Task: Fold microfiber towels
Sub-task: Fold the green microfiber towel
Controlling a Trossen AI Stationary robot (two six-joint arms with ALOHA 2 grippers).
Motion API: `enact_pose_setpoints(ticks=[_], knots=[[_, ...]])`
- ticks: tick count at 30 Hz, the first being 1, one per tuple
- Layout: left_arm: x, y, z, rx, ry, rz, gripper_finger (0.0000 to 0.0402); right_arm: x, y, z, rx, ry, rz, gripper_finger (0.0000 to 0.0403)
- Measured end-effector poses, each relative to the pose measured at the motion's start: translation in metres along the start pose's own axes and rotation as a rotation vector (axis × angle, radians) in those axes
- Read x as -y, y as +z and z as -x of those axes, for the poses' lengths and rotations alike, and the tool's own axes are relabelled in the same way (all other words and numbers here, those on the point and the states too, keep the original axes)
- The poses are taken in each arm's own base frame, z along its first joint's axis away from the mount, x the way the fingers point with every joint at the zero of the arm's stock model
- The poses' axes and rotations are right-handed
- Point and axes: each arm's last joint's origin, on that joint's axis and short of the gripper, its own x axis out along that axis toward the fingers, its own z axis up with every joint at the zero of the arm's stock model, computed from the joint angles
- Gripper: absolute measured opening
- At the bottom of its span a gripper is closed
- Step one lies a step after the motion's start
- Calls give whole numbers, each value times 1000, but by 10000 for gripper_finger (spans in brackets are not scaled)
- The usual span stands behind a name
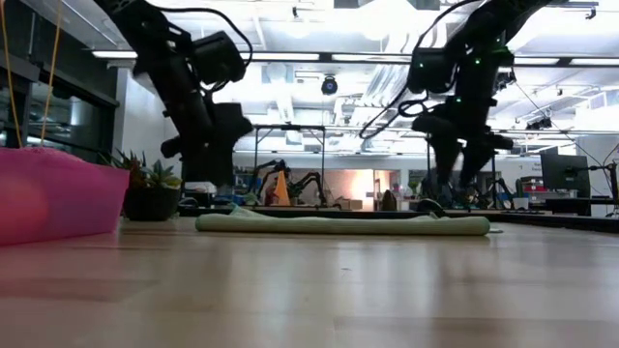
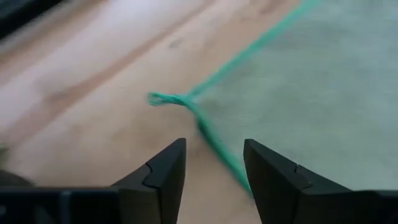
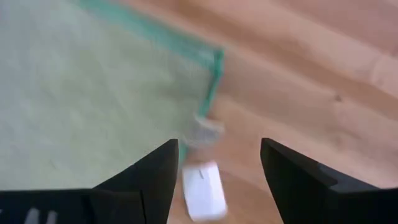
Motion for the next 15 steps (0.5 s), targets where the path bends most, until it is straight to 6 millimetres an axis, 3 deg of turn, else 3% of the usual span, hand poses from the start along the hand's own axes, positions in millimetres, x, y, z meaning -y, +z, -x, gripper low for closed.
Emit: enact_pose_setpoints(ticks=[8, 11, 15], knots=[[5, 3, 23, -11, -230, 7, 157, 2, -23, 5, -208, -23, 205, 220], [16, -2, 36, -2, -328, -93, 157, -5, -33, 17, -188, 16, 309, 220], [34, -26, 49, 43, -408, -280, 157, -16, -48, 40, -92, 105, 404, 220]])
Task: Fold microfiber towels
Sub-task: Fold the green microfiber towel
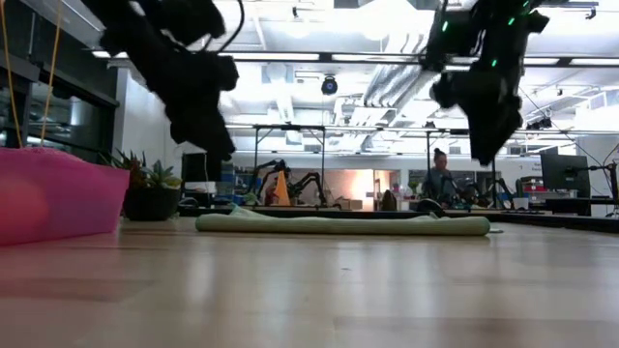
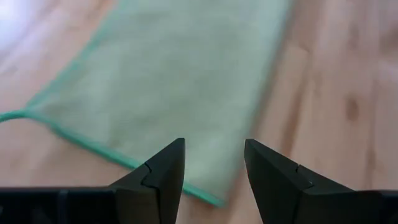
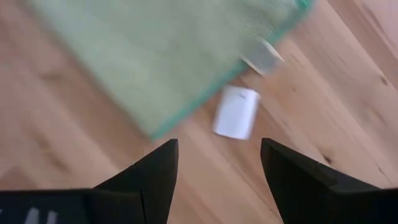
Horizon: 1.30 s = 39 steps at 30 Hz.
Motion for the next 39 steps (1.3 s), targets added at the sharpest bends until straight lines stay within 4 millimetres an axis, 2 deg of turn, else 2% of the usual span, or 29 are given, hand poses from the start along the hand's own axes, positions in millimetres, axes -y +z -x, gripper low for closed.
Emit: enact_pose_setpoints(ticks=[6, 14, 17, 24, 27, 33, 39], knots=[[27, -38, -9, -25, 1, -213, 157, -23, -17, 26, 143, 103, 107, 220], [32, -48, -31, -98, 27, -491, 157, -33, -22, 26, 172, 62, 128, 220], [30, -45, -40, -156, 24, -538, 157, -33, -23, 27, 174, 64, 101, 220], [32, -21, -50, -184, 8, -518, 157, -33, -23, 27, 172, 66, 71, 220], [31, -20, -50, -263, 11, -553, 157, -33, -23, 27, 172, 66, 72, 220], [32, -20, -50, -303, -27, -605, 156, -33, -22, 27, 178, 69, 72, 220], [31, -25, -60, -351, -35, -623, 156, -34, -22, 27, 178, 69, 73, 220]])
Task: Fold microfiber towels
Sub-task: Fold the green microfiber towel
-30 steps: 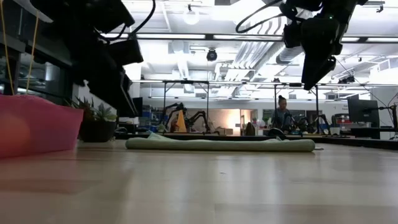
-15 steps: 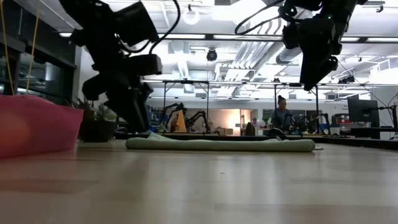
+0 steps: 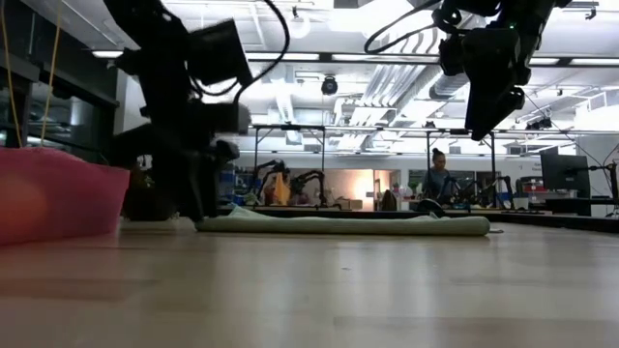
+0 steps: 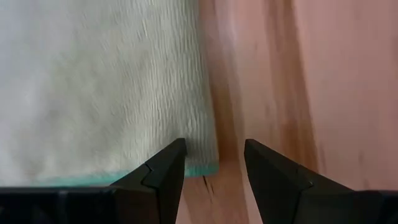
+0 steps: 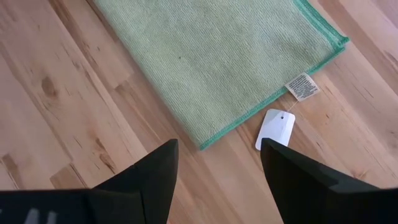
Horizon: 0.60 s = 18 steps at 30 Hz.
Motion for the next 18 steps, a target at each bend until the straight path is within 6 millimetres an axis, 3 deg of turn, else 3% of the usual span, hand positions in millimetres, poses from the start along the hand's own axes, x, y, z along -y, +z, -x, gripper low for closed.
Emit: enact_pose_setpoints(ticks=[6, 13, 18], knots=[[1, -3, -16, -59, -19, 36, 156, 0, 0, 0, 0, 0, 0, 220], [1, -3, -16, -59, -19, 39, 156, -1, 1, -1, -4, 21, -7, 220], [1, -3, -15, -57, -18, 30, 123, -7, 2, -15, -77, 67, 232, 220]])
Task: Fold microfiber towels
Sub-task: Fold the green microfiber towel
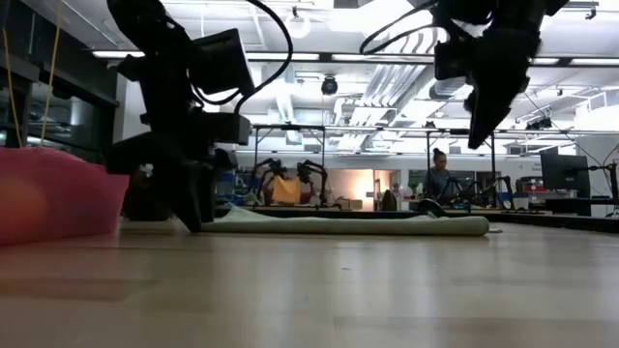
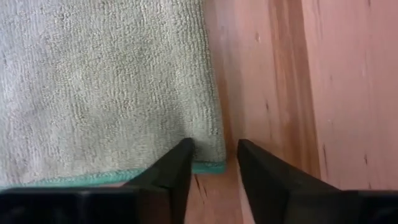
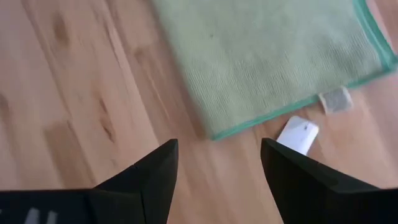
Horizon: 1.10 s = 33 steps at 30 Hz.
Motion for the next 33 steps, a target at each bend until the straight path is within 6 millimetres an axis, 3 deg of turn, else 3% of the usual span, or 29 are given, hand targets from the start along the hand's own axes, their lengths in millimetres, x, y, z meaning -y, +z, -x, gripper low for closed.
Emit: enact_pose_setpoints(ticks=[3, 8, 15, 21, 29, 33], knots=[[0, 0, 0, 0, -3, 0, 78, -3, 5, -13, -26, -13, 170, 220], [-1, 0, 0, 0, 6, 9, 8, -13, 13, -41, -64, 40, 298, 220], [-1, 0, 0, -4, 17, 7, 6, -26, 9, -82, -223, 38, 458, 220], [-1, 0, 0, -4, 17, 8, 7, -25, 6, -110, -308, -48, 474, 220], [0, 0, -1, -5, 15, 8, 3, -24, 7, -119, -321, -53, 452, 218], [0, -1, -1, -6, 13, 10, 3, -25, 5, -119, -332, -48, 430, 178]])
